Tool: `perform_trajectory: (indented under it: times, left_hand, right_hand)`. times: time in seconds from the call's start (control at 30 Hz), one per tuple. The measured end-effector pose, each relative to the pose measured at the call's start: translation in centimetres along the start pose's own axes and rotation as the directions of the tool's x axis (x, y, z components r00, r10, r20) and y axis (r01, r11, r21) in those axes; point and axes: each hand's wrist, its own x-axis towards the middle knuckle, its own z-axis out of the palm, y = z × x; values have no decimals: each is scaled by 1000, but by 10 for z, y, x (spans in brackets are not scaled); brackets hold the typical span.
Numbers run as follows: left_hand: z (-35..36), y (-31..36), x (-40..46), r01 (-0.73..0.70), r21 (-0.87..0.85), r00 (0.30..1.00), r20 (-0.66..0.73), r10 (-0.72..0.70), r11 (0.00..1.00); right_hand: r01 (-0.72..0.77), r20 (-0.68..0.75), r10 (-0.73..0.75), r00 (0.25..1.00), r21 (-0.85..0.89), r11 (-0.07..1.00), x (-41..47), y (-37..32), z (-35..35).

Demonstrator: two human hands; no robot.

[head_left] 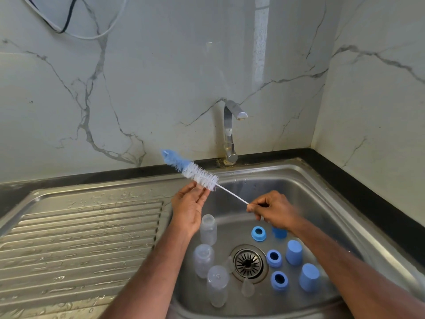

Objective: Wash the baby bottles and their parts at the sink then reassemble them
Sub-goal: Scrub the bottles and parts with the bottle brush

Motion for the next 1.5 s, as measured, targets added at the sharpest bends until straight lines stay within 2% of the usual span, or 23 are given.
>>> perform_trajectory:
  times: [0.1,0.17,0.27,0.33,0.5,0.67,0.83,0.97,1.03,1.1,1.2,1.3,1.37,1.5]
  left_hand:
    - [6,-6,-8,20,70,997,76,-25,997]
    - [9,-7,-8,44,26,997,57,-46,999]
    - [5,0,-3,47,-45,998,41,-46,998]
    - [2,2,-2,32,-26,999,37,-31,999]
    - [5,-2,-3,11,-2,998,57,-11,1000]
    - [0,-5,2,-50,37,998,-25,51,998]
    - [-8,4,7,-37,-42,999,-38,36,998]
    - [-7,0,4,-12,96,998,66,6,995]
    - [-4,-7,0,-31,214,988,153,-2,976]
    - [0,-13,-2,-40,251,979,202,-12,967]
    - [2,-10,-1,-24,156,988,154,-1,987]
    - [-2,-2,3,-8,57,998,70,4,998]
    - [-3,-1,3,-8,105,997,83,-1,994]
    - [-2,-12,1,-46,274,981,195,-9,961]
  right_hand:
    - [5,-85,-5,996,-4,1000,5,-5,13]
    - [7,-128,0,992,52,999,6,-6,12]
    - [-36,-14,39,999,160,986,0,0,-3]
    - [-61,55,54,997,127,990,-3,2,-5]
    - [-31,-89,33,995,26,999,6,-5,20]
    - [-21,-78,20,997,-14,1000,7,-3,19]
    - [-42,-144,37,989,-32,999,8,5,0]
    - [-25,-44,25,999,-10,1000,2,1,2]
    - [-13,-77,13,997,-5,1000,3,-4,12]
    - [-2,-153,3,988,8,1000,6,-7,19]
    - [-8,-186,20,982,65,998,6,-9,10]
    - [-65,-30,69,997,110,992,0,-4,-4]
    - [-77,31,76,997,38,996,-1,-3,0]
    - [-23,-108,26,994,25,999,4,-9,17]
